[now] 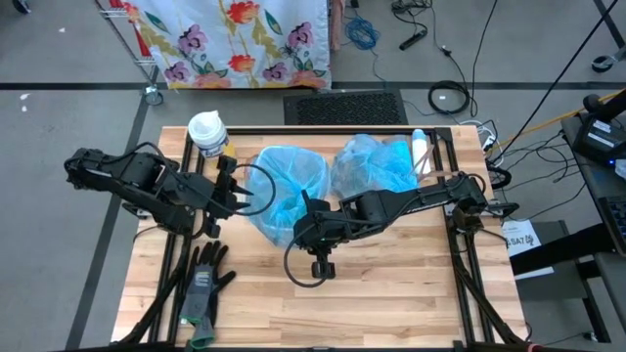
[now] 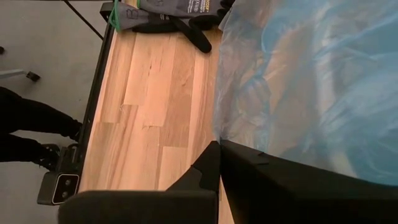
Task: Place trash/remove bag and relplace
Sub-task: Insert the new trash bag into the trash bin
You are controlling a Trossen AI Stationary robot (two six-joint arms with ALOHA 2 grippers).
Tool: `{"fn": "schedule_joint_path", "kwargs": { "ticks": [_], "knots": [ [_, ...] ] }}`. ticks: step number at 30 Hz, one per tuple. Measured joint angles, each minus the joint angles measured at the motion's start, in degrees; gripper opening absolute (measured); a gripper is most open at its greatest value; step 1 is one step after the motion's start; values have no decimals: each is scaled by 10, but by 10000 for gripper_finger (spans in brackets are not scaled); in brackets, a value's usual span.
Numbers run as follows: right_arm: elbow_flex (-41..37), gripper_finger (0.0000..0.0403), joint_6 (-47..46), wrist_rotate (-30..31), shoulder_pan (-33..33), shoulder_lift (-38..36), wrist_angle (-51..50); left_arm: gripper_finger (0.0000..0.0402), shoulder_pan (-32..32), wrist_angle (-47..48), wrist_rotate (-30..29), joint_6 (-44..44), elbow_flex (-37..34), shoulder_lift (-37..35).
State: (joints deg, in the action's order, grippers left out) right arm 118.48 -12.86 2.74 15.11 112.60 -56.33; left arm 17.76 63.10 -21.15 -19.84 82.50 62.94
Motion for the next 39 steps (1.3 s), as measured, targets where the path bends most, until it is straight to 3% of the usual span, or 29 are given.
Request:
{"fn": "schedule_joint_path", "kwargs": {
  "ticks": [6, 15, 23, 27, 31, 39],
  "knots": [
    [0, 0, 0, 0, 0, 0, 0, 121, 0, 55, 14, 0, 0, 3],
    [0, 0, 0, 0, -1, 0, 7, 121, -1, 46, -32, -7, 0, 10],
    [0, 0, 0, 0, -1, 0, 18, 119, -1, 24, -37, -50, 0, 28],
    [0, 0, 0, 0, -1, 0, 18, 84, -2, 29, -37, -51, 0, 39],
    [0, 0, 0, 0, -1, 0, 18, 14, -1, 41, -29, -49, 0, 42],
    [0, 0, -5, 0, -1, 0, 18, 3, 6, 40, -29, -8, 0, 35]
  ]
}}
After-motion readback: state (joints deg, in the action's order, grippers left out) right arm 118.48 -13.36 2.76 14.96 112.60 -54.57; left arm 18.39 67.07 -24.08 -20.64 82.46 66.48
